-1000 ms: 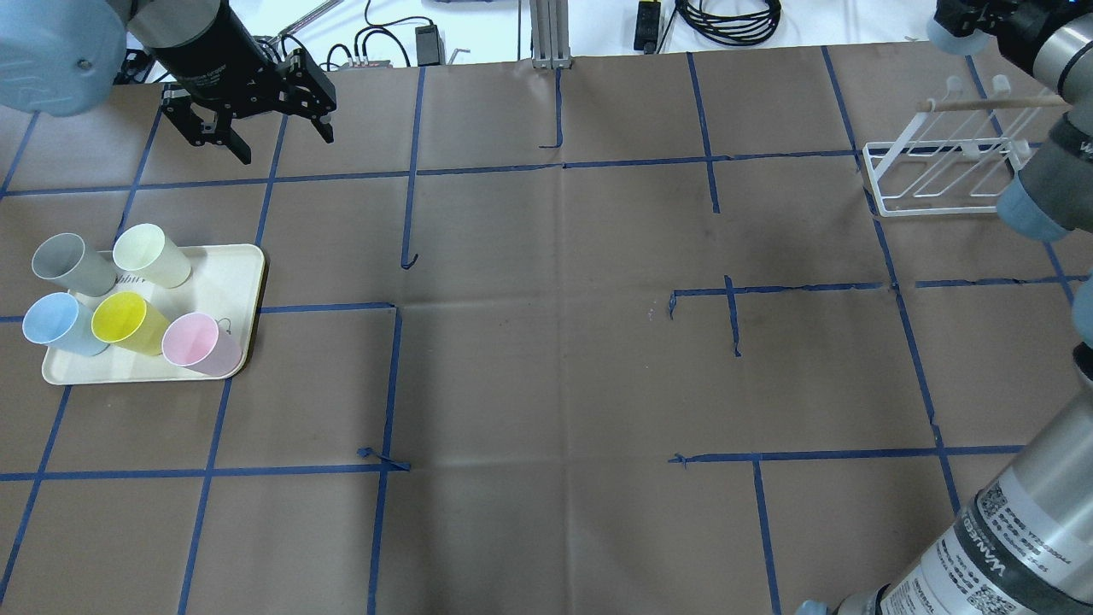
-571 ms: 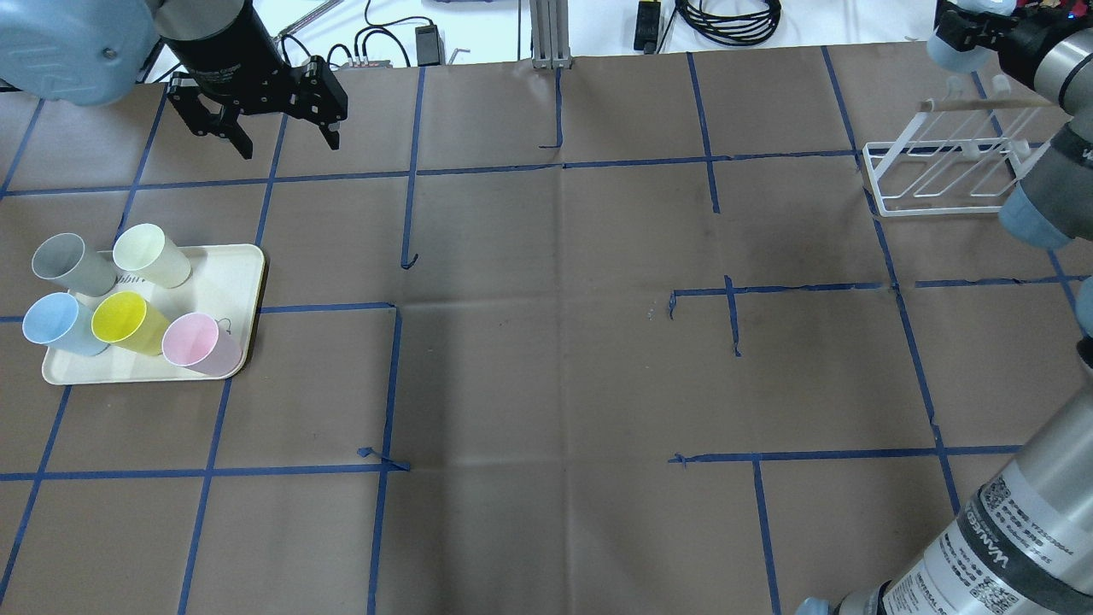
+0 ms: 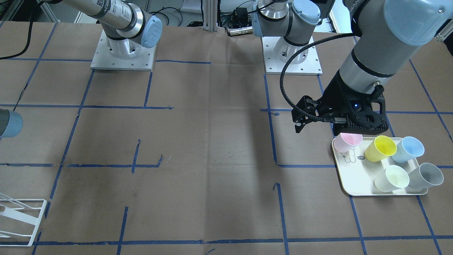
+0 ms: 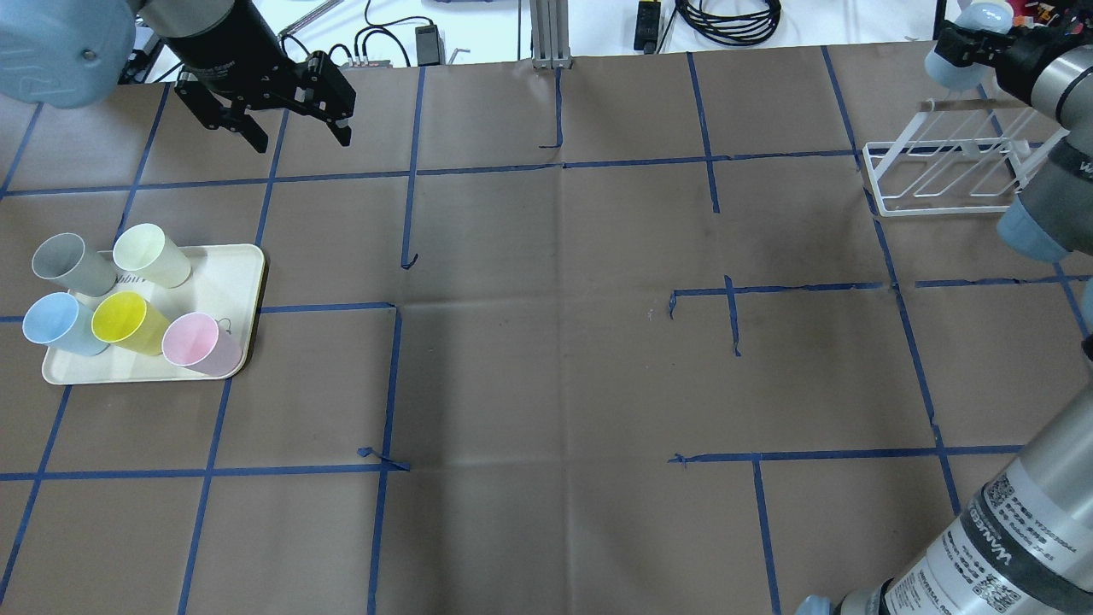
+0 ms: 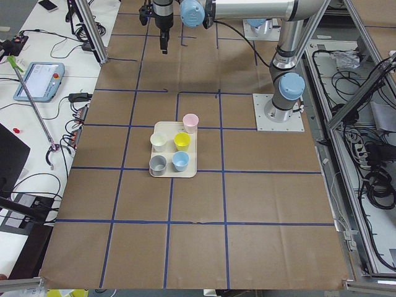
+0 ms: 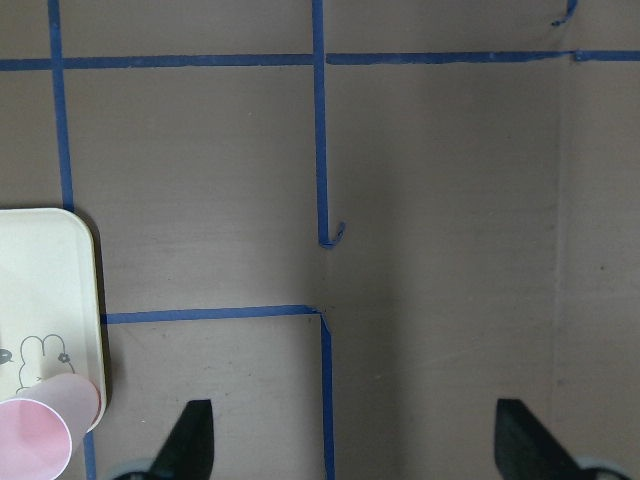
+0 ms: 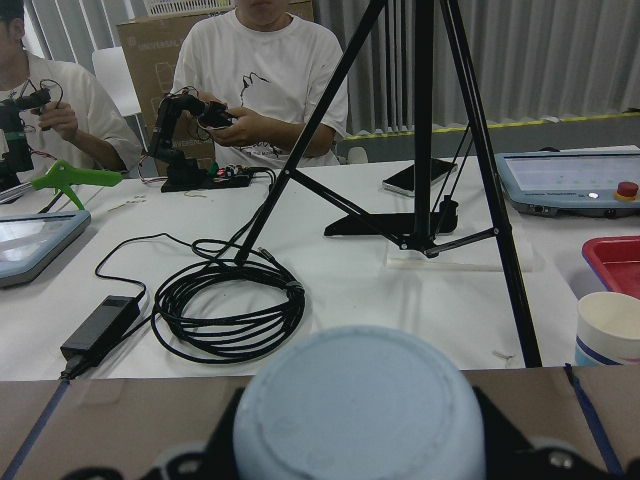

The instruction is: Transfer IKEA cup to right arm and place on rack

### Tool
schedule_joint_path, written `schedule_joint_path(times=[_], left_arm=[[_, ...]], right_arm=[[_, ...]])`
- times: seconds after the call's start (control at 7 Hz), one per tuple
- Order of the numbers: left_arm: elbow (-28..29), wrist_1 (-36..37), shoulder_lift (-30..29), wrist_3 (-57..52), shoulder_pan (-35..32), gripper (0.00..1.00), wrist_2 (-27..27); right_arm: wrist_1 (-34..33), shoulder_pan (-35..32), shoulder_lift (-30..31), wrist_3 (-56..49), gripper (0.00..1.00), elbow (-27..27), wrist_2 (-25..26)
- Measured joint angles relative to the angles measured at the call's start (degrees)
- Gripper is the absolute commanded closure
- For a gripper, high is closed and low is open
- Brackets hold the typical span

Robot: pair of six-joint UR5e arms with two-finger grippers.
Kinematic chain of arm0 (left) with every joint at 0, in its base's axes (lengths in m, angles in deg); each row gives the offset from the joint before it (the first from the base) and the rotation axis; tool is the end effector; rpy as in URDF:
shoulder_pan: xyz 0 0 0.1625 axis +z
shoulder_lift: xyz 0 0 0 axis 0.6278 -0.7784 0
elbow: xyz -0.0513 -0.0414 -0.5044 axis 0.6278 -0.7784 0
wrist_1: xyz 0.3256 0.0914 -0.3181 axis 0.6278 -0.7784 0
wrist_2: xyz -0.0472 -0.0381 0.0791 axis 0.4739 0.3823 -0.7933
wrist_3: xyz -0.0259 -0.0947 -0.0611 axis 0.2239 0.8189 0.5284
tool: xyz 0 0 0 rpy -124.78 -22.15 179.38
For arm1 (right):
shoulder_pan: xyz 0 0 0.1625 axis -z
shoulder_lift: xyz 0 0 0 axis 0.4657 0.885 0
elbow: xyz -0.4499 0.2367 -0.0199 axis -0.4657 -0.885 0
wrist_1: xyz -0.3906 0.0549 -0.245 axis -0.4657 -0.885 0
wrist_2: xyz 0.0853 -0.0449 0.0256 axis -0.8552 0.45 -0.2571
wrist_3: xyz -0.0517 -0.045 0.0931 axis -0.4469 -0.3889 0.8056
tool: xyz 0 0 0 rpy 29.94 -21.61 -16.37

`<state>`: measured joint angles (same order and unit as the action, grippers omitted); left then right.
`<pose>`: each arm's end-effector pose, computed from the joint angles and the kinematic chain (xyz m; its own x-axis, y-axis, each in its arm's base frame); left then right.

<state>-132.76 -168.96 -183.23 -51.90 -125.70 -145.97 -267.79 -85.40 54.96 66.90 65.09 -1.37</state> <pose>-0.1059 -0.6504 0.5388 -0.9971 0.0292 0.0700 0.0257 0.9984 -0.0505 -0.2384 -0.7491 0.3061 -0.9934 -0.0605 -0.0973 0.0670 0.3820 -0.9217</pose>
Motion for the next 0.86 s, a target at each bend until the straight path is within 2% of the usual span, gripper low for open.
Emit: schedule_joint_path(times=[0.29,0.43,0.57,0.86], left_arm=[[-0.4,0.0,0.0,-0.1,0.1,0.01,-2.4],[-0.5,0.0,0.0,-0.1,0.1,0.01,-2.9],[-0.6,0.0,0.0,0.0,0.1,0.01,-3.1],[-0.6,0.2,0.0,0.0,0.1,0.01,-3.2]], right_arm=[[0.0,0.5,-0.2,-0.1,0.51,1.0,0.0],[0.0,0.6,-0.2,-0.2,0.33,1.7,0.0],[0.0,0.6,-0.2,-0.2,0.01,2.0,0.1],[0.0,0.5,-0.3,0.4,0.0,2.2,0.3]])
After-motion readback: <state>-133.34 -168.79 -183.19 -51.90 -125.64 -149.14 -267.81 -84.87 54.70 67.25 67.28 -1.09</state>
